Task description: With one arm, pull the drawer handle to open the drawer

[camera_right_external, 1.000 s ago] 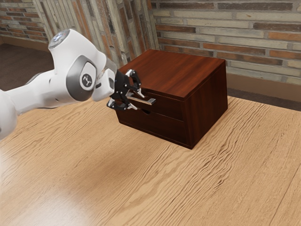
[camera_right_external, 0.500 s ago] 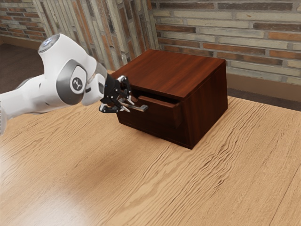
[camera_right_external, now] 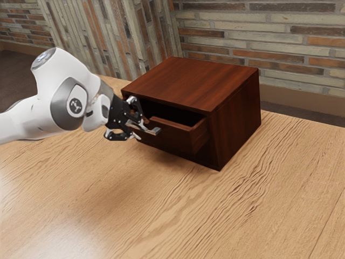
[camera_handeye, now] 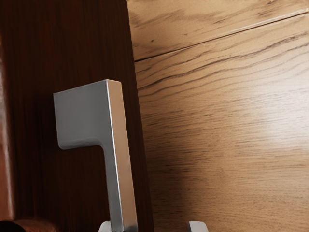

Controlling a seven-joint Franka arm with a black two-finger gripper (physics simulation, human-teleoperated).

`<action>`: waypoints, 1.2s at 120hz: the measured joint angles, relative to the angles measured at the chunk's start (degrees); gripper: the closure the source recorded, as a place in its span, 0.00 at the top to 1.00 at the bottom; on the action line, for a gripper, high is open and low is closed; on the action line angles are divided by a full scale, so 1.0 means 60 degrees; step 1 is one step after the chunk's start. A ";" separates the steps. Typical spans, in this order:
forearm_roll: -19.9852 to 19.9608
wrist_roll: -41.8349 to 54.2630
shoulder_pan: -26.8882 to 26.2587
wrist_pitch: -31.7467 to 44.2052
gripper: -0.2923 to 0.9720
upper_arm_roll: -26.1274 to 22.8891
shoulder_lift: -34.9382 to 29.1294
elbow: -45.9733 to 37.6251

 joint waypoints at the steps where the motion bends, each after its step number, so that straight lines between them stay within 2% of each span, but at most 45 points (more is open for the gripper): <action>1: 0.0002 0.0002 0.0006 0.0000 0.30 -0.0003 -0.0043 -0.0045; 25: 0.0152 0.0058 0.0024 0.0009 0.30 -0.0022 -0.0892 -0.0960; 45: 0.0395 0.0105 -0.0182 0.0027 0.32 0.0313 -0.1545 -0.1732; 99: 0.1209 0.0127 -0.0277 0.0012 0.32 0.0464 -0.3353 -0.3337; 125: 0.1487 0.0131 -0.0326 0.0019 0.37 0.0461 -0.3799 -0.3730; 144: 0.1515 0.0160 -0.0350 0.0046 0.37 0.0453 -0.3789 -0.3748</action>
